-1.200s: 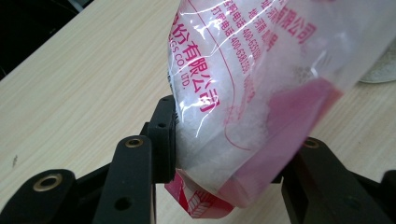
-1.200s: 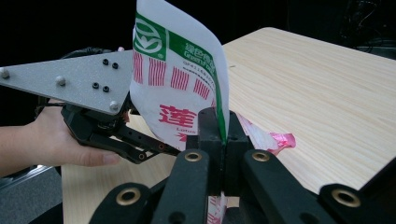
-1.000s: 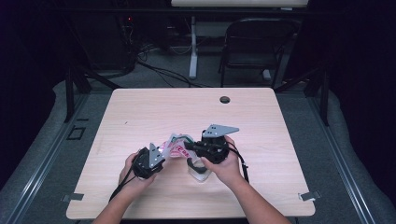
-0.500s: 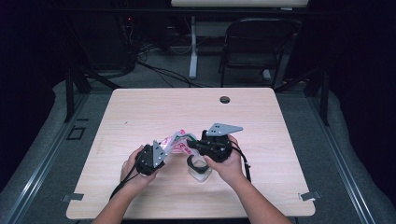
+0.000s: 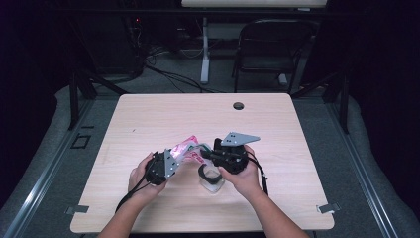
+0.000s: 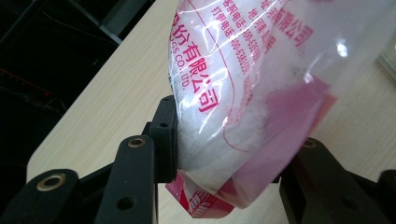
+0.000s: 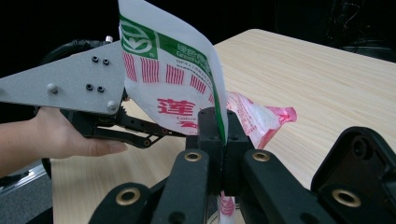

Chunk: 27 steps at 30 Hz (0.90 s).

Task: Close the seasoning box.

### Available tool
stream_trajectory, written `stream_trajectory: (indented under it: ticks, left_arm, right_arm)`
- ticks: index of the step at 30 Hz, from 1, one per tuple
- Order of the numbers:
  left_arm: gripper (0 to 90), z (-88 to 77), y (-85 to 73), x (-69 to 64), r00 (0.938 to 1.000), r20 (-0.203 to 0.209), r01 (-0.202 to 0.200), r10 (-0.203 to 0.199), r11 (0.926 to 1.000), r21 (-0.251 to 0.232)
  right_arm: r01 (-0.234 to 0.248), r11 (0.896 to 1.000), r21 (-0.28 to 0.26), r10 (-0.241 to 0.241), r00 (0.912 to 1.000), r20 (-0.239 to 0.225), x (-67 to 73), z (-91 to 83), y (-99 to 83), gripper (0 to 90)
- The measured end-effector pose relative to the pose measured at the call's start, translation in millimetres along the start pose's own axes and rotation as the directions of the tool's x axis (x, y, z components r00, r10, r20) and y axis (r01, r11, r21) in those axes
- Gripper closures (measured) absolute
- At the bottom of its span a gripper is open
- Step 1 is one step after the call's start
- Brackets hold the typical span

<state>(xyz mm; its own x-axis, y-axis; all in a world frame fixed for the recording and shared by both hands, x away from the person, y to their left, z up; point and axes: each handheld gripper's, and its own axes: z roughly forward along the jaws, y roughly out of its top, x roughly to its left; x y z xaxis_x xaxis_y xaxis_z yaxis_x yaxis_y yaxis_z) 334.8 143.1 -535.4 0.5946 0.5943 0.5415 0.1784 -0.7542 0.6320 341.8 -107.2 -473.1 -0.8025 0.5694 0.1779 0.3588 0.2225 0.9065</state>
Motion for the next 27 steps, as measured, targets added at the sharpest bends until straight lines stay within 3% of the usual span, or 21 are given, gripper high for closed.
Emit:
stream_trajectory:
  ticks: [5, 12, 27]
  left_arm:
    - [60.5, -2.1, 1.3, -0.1, 0.9985, -0.035, -0.042, 0.042, 0.9991, 0.002]
    - [60.6, -1.4, 2.3, -3.1, 0.9966, -0.047, -0.067, 0.068, 0.9977, 0.007]
    - [60.7, 0.7, 5.1, -6.3, 0.993, -0.068, -0.097, 0.096, 0.9953, -0.007]
  right_arm:
    - [0.009, 1.0, 0.005, -0.009, 1.0, -0.001, 1.8, -1.4, -2.9, 89.9]
    - [0.006, 1.0, 0.016, -0.006, 0.9999, 0.008, 3.4, -4.1, -8.3, 89.8]
    - [0.003, 1.0, 0.021, -0.003, 0.9998, 0.021, 4.5, -8.5, -12.8, 89.8]
